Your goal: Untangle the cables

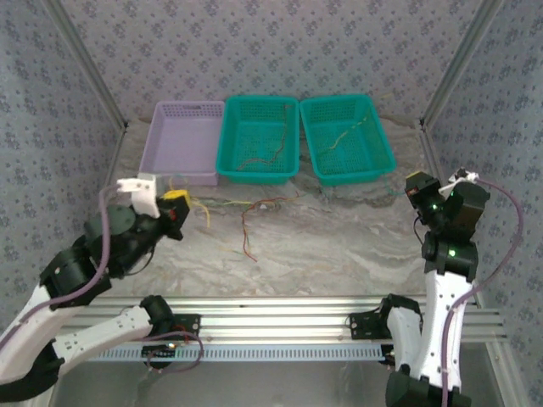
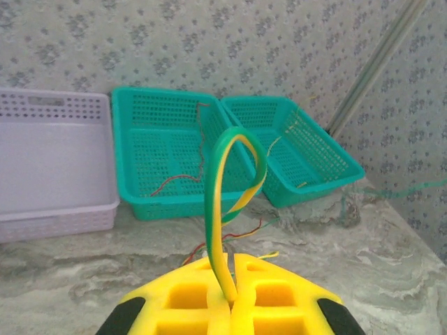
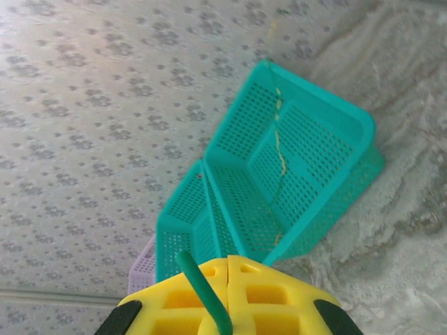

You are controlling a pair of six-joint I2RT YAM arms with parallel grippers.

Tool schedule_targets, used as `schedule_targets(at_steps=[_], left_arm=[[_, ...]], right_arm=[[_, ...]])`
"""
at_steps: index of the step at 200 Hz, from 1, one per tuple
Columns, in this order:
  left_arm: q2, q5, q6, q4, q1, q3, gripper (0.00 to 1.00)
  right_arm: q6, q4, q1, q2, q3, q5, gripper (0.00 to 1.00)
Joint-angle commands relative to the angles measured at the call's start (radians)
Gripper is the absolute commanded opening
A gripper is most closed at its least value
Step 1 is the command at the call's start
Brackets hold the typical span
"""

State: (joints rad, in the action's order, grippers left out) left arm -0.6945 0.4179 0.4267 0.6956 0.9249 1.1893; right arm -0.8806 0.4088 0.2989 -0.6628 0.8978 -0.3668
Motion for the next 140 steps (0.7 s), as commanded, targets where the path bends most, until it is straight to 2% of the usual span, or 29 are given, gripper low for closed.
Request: schedule_targets(at_steps=[1, 26, 60, 68, 88, 113, 127, 140], left_arm=[[-0.109, -0.079, -0.065, -0.144, 0.001, 0.069, 0.00], [-0.284, -0.124, -0.137, -0.226, -0.019, 0.173, 0.00], [-0.598, -0.331, -0.138, -0.322, -0.151, 0.385, 0.00], [-0.684, -0.349, -0.150, -0.329, -0.165, 0.460, 0.00], [-0.935, -0.417, -0.181, -0.268, -0.185, 0.748, 0.00], [-1.323, -0.430, -0.238, -0.064, -0.188, 1.335, 0.00], [-1.379, -0.440, -0.199, -0.207, -0.215, 1.304, 0.00], [-1.521, -0.479, -0.170, -0.156, -0.233, 1.499, 0.00]], right_arm=[[0.056, 0.102, -0.037, 0.092, 0.007, 0.111, 0.00], [0.082, 0.139, -0.064, 0.199, -0.036, 0.170, 0.00], [0.104, 0.200, -0.112, 0.282, -0.027, 0.196, 0.00], [0.111, 0.231, -0.127, 0.297, -0.019, 0.197, 0.00], [0.103, 0.239, -0.167, 0.351, -0.023, 0.181, 0.00], [0.118, 0.297, -0.188, 0.439, -0.001, 0.237, 0.00], [0.124, 0.340, -0.190, 0.473, 0.014, 0.269, 0.00], [0.129, 0.369, -0.193, 0.485, 0.032, 0.274, 0.00]])
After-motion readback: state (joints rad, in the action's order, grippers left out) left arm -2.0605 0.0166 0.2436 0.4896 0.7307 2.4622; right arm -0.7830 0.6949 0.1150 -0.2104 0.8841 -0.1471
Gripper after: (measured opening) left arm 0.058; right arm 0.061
